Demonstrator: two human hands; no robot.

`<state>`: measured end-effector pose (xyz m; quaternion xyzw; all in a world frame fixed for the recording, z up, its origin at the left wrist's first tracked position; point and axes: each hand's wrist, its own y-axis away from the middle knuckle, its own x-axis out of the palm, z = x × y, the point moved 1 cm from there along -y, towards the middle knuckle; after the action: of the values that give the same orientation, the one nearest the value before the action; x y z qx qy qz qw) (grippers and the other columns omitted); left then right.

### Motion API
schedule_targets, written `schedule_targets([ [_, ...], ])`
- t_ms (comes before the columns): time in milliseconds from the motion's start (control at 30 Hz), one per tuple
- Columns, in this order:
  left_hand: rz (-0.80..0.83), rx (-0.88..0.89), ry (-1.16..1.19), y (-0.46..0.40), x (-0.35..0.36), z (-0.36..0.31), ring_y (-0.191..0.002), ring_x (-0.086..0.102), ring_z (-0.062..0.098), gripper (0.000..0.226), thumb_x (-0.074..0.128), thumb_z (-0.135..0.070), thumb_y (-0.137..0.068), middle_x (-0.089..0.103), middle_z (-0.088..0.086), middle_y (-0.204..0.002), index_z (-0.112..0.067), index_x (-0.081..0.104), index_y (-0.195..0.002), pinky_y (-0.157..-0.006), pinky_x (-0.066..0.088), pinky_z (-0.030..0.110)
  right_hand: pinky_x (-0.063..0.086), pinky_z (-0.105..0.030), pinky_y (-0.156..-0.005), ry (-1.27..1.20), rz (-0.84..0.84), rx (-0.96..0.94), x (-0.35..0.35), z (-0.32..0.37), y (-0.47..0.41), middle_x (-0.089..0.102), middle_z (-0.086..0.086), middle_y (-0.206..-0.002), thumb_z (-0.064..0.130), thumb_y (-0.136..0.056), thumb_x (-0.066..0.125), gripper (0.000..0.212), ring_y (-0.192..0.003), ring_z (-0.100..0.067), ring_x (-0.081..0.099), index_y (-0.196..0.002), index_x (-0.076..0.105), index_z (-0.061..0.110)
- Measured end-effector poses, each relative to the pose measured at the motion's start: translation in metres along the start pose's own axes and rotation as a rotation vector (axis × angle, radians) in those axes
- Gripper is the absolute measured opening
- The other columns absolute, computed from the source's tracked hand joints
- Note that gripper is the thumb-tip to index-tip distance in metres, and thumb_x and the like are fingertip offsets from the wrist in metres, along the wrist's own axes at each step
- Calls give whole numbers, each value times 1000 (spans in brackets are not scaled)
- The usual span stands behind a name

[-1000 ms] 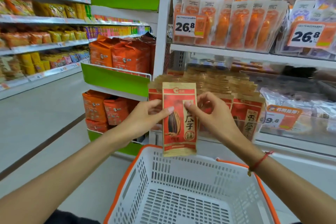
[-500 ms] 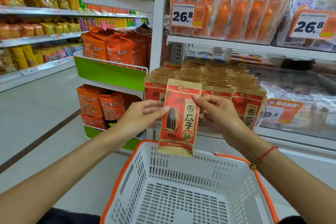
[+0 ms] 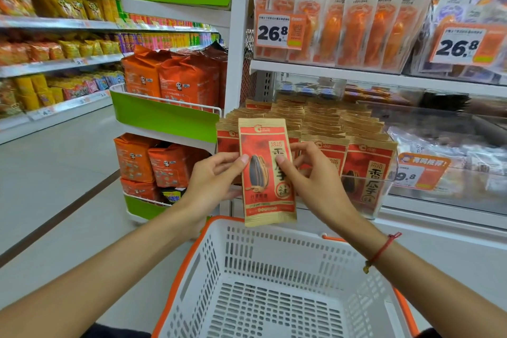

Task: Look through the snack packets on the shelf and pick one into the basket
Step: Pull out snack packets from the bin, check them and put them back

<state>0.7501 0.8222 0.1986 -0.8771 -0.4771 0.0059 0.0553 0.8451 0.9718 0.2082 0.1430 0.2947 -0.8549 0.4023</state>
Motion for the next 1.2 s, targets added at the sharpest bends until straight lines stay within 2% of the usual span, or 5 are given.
schedule_targets([
  [367, -112, -36, 120, -10, -15, -1, -108, 65, 13, 33, 58, -31, -95, 71, 2, -113, -13, 60, -123, -83, 56, 32, 56, -23, -73, -123, 274, -109, -3, -4, -1, 65, -4, -88, 9, -85, 72, 57, -73, -12, 63, -135, 50, 23],
  [633, -71, -31, 96, -7, -15, -1, -109, 64, 11, 36, 56, -31, -96, 70, 0, -113, -14, 55, -127, -70, 56, 21, 58, -26, -68, 1, 161, -129, -3, -5, -1, 67, 0, -84, 12, -83, 75, 60, -70, -16, 64, -135, 52, 31],
  [767, -59, 22, 30, 1, -9, -6, -103, 66, 8, 23, 58, -28, -95, 70, -1, -111, -19, 58, -117, -68, 56, 17, 54, -26, -81, 63, 99, -147, -1, 4, 5, 59, 13, -110, 34, -76, 80, 82, -92, -4, 61, -145, 35, 32],
  [867, -39, 59, -24, 9, 2, -7, -97, 67, 6, 10, 60, -27, -94, 70, -1, -108, -27, 59, -104, -70, 57, 18, 37, -20, -97, 117, 101, -148, 5, 10, 11, 37, 18, -126, 45, -69, 82, 102, -117, 1, 41, -149, 22, 29],
  [1200, -11, 84, -110, 16, 13, -5, -103, 65, 3, 15, 70, -29, -86, 70, -9, -102, -24, 63, -98, -90, 54, 31, 37, -19, -100, 154, 145, -182, 9, 0, 12, 37, 8, -148, 40, -75, 81, 105, -131, -2, 40, -153, 13, 28],
])
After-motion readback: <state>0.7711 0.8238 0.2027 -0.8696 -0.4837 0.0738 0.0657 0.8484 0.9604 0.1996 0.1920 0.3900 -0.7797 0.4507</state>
